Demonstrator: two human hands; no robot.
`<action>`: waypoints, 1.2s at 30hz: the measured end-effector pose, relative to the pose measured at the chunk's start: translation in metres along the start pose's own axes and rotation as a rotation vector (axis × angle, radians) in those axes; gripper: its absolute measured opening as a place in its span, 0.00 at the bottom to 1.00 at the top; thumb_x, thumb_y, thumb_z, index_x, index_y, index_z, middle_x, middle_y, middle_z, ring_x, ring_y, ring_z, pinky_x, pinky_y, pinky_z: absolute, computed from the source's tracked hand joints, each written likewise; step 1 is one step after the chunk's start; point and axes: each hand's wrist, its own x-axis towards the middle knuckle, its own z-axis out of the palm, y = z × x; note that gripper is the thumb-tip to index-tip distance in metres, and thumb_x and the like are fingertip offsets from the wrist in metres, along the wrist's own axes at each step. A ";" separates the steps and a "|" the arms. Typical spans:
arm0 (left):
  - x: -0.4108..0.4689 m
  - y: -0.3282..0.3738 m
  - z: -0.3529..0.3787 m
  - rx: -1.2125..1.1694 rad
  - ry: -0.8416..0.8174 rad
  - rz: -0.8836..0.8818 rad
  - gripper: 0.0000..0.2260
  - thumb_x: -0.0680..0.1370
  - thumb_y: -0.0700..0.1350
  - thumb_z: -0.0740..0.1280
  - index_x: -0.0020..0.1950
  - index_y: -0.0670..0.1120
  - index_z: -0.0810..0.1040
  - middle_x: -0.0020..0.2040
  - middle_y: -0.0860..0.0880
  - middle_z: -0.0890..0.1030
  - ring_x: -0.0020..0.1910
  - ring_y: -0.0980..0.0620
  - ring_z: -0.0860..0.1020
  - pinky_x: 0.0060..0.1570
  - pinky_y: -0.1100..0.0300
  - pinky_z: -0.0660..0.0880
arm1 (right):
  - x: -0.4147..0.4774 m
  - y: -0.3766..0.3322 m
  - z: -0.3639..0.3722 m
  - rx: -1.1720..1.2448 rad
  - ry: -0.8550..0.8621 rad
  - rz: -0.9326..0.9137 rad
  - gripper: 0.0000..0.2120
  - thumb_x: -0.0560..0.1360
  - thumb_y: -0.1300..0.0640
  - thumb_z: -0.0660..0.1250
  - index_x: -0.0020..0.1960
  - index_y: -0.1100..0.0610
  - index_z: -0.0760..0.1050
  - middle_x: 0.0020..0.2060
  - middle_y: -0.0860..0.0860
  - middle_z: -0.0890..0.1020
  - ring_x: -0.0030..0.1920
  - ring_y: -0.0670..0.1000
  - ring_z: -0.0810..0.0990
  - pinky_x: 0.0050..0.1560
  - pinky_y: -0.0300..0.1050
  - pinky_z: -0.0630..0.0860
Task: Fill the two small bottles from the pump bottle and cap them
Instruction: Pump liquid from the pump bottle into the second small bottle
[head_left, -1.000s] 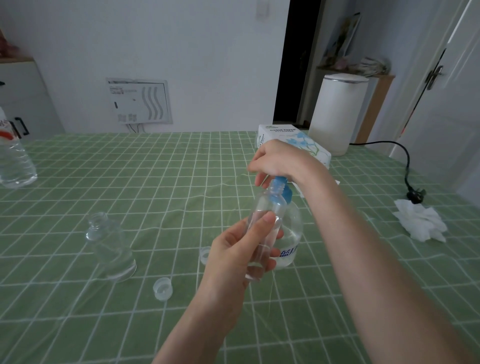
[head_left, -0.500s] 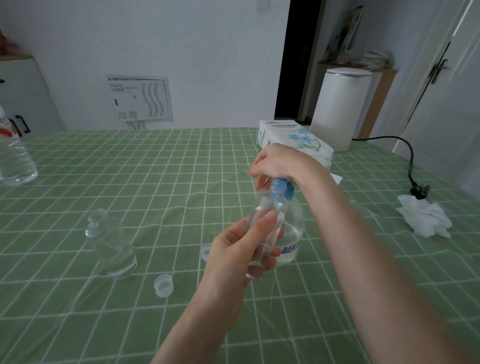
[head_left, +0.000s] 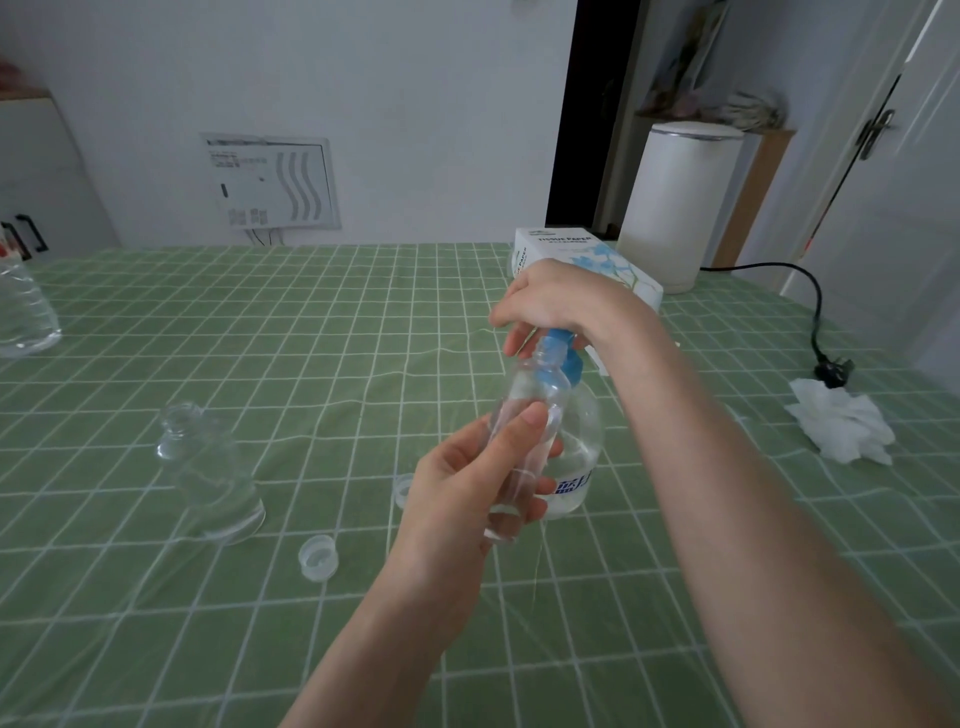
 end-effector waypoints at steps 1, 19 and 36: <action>0.000 0.000 0.000 0.002 0.003 -0.002 0.14 0.64 0.59 0.71 0.43 0.53 0.86 0.36 0.51 0.84 0.29 0.58 0.77 0.37 0.58 0.68 | 0.001 0.001 0.000 -0.002 -0.001 0.005 0.15 0.77 0.53 0.65 0.62 0.58 0.75 0.52 0.53 0.85 0.54 0.54 0.83 0.40 0.41 0.71; -0.001 0.001 0.000 0.007 0.012 -0.008 0.15 0.63 0.60 0.71 0.42 0.52 0.86 0.37 0.50 0.84 0.29 0.57 0.77 0.38 0.57 0.68 | 0.001 0.001 -0.002 -0.090 0.047 -0.013 0.14 0.78 0.52 0.63 0.60 0.58 0.76 0.52 0.54 0.84 0.43 0.52 0.76 0.36 0.41 0.68; -0.001 0.000 0.001 0.016 0.042 -0.031 0.12 0.65 0.58 0.71 0.41 0.52 0.86 0.37 0.49 0.84 0.29 0.56 0.77 0.37 0.58 0.68 | 0.002 0.008 0.007 -0.039 -0.030 0.012 0.18 0.77 0.54 0.65 0.65 0.59 0.73 0.57 0.56 0.82 0.54 0.57 0.81 0.53 0.48 0.76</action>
